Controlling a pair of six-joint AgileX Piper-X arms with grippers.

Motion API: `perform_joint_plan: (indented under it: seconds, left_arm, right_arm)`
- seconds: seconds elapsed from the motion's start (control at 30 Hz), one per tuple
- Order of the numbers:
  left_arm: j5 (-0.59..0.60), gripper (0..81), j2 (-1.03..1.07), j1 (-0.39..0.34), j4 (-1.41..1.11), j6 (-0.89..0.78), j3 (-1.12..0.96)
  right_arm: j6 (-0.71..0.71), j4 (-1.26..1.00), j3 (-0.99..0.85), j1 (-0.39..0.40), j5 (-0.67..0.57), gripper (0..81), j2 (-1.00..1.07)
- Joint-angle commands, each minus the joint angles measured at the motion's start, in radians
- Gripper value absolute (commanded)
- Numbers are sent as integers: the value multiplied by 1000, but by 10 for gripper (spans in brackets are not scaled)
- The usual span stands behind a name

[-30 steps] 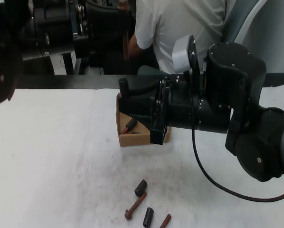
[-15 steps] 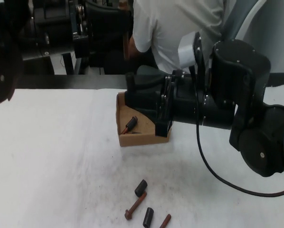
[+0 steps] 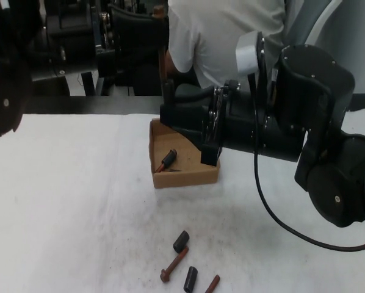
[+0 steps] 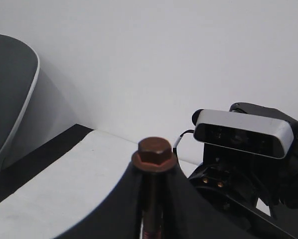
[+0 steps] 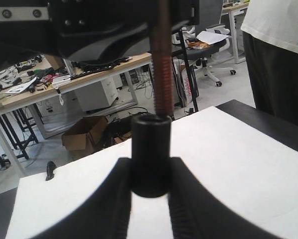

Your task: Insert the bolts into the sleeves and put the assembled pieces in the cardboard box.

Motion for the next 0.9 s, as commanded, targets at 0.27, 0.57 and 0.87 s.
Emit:
perform_joint_plan:
  seconds: [0.27,0.57,0.87]
  left_arm:
    - [4,2,-3,0,-15,-24,-5]
    - [20,2,-3,0,-19,-46,-5]
    - [20,2,-3,0,-116,-125,-7]
  right_arm:
    - [5,-20,-4,1,-11,8,-13]
    - [5,-20,-4,1,-3,8,-13]
    - [5,-16,-4,1,-3,8,-10]
